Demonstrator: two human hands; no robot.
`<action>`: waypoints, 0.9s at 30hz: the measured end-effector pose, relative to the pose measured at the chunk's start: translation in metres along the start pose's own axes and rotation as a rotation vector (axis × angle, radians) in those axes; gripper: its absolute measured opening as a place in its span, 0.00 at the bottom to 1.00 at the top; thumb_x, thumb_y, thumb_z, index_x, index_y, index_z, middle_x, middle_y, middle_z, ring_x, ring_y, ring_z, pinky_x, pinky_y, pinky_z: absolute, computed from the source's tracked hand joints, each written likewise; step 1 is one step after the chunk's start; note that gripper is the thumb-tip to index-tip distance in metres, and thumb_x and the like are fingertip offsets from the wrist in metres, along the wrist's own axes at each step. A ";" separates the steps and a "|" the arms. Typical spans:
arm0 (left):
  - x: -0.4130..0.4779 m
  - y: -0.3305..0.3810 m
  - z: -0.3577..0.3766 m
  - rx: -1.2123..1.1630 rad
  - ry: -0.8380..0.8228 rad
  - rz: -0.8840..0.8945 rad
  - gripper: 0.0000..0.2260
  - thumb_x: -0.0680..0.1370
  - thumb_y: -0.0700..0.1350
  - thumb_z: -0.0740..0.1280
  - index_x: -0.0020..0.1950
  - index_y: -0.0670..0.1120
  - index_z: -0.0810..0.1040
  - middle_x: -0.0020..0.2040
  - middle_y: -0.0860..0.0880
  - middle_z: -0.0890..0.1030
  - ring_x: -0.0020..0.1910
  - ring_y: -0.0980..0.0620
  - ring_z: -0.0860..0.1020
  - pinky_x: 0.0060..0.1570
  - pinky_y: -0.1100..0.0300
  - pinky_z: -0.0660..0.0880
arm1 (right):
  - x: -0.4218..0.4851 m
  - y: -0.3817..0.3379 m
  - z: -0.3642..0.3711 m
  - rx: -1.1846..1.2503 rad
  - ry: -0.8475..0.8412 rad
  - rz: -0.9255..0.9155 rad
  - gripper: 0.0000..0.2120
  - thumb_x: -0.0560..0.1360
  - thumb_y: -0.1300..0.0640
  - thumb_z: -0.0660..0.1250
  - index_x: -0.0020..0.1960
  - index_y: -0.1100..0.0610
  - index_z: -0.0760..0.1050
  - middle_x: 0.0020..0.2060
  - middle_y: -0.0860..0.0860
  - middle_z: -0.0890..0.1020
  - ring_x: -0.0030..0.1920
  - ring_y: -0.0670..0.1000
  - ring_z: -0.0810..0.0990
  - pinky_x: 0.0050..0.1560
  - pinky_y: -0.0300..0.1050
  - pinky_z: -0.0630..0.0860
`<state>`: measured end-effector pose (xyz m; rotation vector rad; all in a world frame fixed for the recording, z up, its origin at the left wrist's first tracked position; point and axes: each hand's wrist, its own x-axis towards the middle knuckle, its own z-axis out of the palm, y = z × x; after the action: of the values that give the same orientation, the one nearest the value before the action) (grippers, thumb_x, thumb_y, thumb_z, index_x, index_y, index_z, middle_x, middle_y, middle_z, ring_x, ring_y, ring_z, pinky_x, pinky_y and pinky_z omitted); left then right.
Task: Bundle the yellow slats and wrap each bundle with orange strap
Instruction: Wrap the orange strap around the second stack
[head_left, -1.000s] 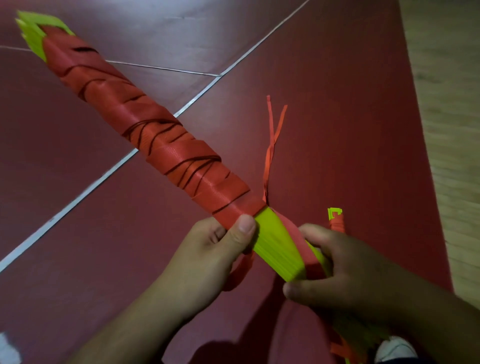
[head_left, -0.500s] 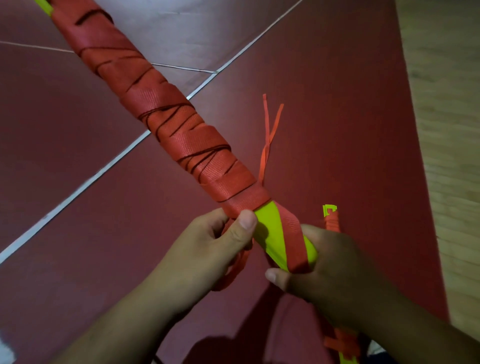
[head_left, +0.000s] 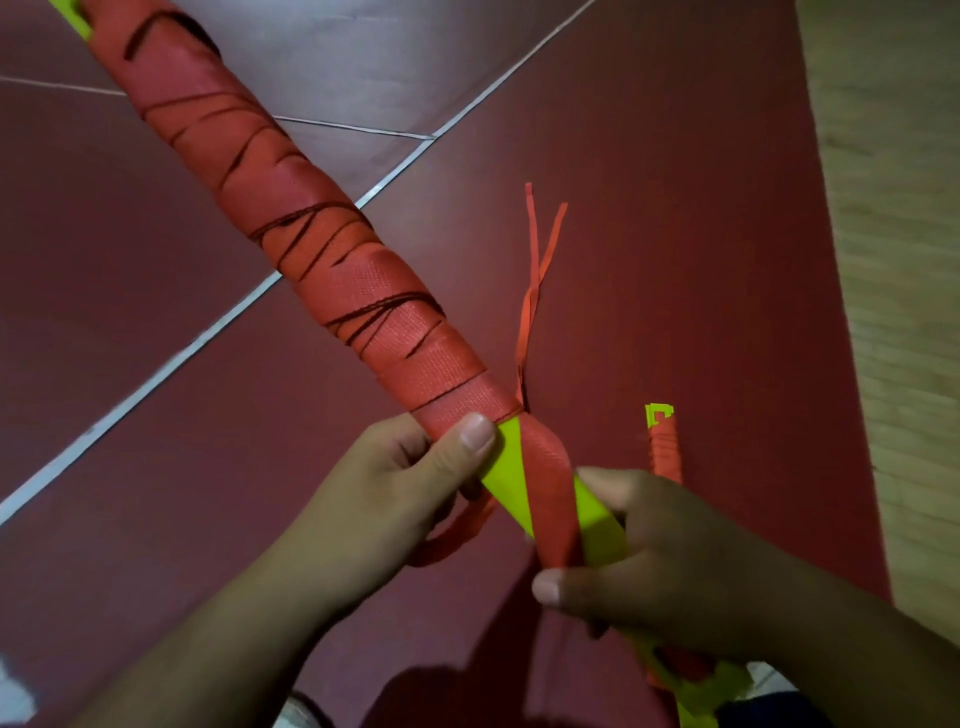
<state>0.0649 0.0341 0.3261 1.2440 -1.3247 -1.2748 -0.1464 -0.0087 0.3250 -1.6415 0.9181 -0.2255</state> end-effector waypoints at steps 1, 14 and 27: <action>0.001 -0.001 -0.003 0.047 -0.001 -0.014 0.24 0.71 0.68 0.66 0.33 0.46 0.76 0.26 0.51 0.64 0.23 0.55 0.58 0.23 0.68 0.60 | 0.001 0.001 0.001 -0.037 0.047 -0.023 0.10 0.69 0.56 0.77 0.41 0.53 0.76 0.30 0.52 0.80 0.33 0.49 0.79 0.37 0.49 0.77; 0.005 -0.006 -0.020 0.454 -0.026 -0.017 0.11 0.81 0.50 0.63 0.49 0.47 0.84 0.46 0.47 0.84 0.45 0.55 0.82 0.48 0.62 0.76 | 0.001 0.007 -0.002 -0.109 0.224 -0.054 0.11 0.68 0.53 0.77 0.41 0.51 0.75 0.34 0.55 0.81 0.37 0.58 0.81 0.40 0.55 0.77; 0.000 0.003 0.020 0.067 0.108 -0.209 0.19 0.72 0.67 0.68 0.35 0.52 0.77 0.24 0.57 0.64 0.21 0.58 0.60 0.24 0.64 0.60 | 0.009 0.018 0.019 -0.486 0.441 0.020 0.16 0.70 0.40 0.70 0.48 0.47 0.68 0.36 0.47 0.77 0.39 0.52 0.77 0.42 0.53 0.74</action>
<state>0.0453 0.0365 0.3281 1.5090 -1.1921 -1.2952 -0.1369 -0.0003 0.2997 -2.0711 1.4040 -0.3827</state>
